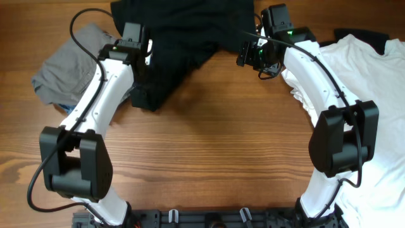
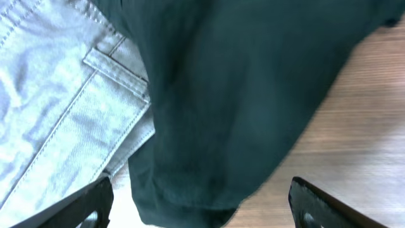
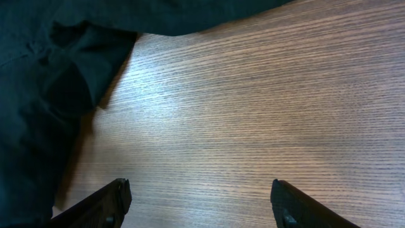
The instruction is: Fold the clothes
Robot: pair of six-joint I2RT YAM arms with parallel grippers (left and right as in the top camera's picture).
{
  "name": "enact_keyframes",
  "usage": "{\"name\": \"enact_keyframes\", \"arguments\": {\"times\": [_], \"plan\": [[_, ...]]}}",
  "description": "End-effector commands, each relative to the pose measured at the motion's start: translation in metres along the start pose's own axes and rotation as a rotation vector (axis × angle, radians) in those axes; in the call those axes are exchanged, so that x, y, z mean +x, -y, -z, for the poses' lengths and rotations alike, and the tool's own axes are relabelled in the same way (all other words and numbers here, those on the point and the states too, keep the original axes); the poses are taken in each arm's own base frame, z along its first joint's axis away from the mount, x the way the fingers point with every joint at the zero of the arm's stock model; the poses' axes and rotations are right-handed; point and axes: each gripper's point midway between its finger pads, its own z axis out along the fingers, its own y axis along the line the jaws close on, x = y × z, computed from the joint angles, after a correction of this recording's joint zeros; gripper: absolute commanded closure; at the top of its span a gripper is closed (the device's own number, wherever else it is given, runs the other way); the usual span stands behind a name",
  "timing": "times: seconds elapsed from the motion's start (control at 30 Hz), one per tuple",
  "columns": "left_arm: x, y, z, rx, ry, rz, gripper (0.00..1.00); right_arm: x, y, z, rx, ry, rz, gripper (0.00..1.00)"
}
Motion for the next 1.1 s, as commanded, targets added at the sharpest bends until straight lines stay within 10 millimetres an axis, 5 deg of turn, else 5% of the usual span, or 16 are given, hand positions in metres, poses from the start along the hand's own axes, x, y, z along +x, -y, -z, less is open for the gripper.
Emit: {"name": "enact_keyframes", "arguments": {"times": [0.0, 0.07, 0.1, 0.17, 0.2, 0.33, 0.43, 0.5, 0.57, 0.6, 0.77, 0.9, 1.0, 1.07], "plan": [[0.025, 0.003, -0.025, 0.011, -0.087, -0.010, 0.31, 0.000, -0.004, -0.001, -0.018, -0.007, 0.028, 0.24], [0.027, 0.016, -0.026, 0.086, -0.097, -0.006, 0.61, 0.000, -0.004, -0.001, -0.017, -0.007, 0.030, 0.24], [0.025, 0.019, -0.026, 0.105, -0.091, -0.005, 0.67, 0.000, -0.004, -0.001, -0.017, -0.008, 0.030, 0.24], [0.019, 0.021, -0.026, 0.113, -0.068, -0.004, 0.60, 0.000, -0.004, -0.001, -0.017, -0.008, 0.030, 0.24], [0.017, 0.020, -0.026, 0.107, -0.059, -0.001, 0.48, 0.001, -0.004, -0.001, -0.016, -0.010, 0.030, 0.24], [0.014, 0.006, -0.027, 0.029, -0.041, 0.020, 0.25, 0.004, -0.001, -0.001, -0.006, -0.023, 0.027, 0.24], [0.013, 0.011, -0.033, 0.048, -0.044, 0.020, 0.28, 0.003, 0.002, -0.001, 0.013, -0.018, 0.027, 0.23], [0.017, 0.021, -0.038, 0.108, -0.067, 0.021, 0.54, 0.002, 0.004, 0.000, 0.016, -0.014, 0.022, 0.23], [0.022, 0.036, -0.037, 0.196, -0.096, 0.024, 0.96, -0.001, 0.009, 0.001, 0.020, -0.009, 0.007, 0.23], [0.025, 0.053, -0.032, 0.291, -0.116, 0.038, 0.96, -0.004, 0.015, 0.002, 0.022, -0.005, -0.006, 0.23], [-0.002, 0.118, 0.040, 0.731, -0.093, 0.130, 0.96, -0.019, 0.047, 0.010, 0.031, 0.014, -0.083, 0.23], [-0.043, 0.149, 0.153, 0.955, 0.120, -0.009, 0.96, -0.028, 0.073, 0.018, 0.001, 0.013, -0.152, 0.23], [-0.070, 0.141, 0.217, 0.844, 0.360, -0.070, 0.96, -0.031, 0.078, 0.022, -0.050, 0.006, -0.131, 0.23], [-0.090, 0.109, 0.245, 0.656, 0.526, -0.024, 0.96, -0.030, 0.077, 0.024, -0.072, 0.001, -0.090, 0.23]]}}
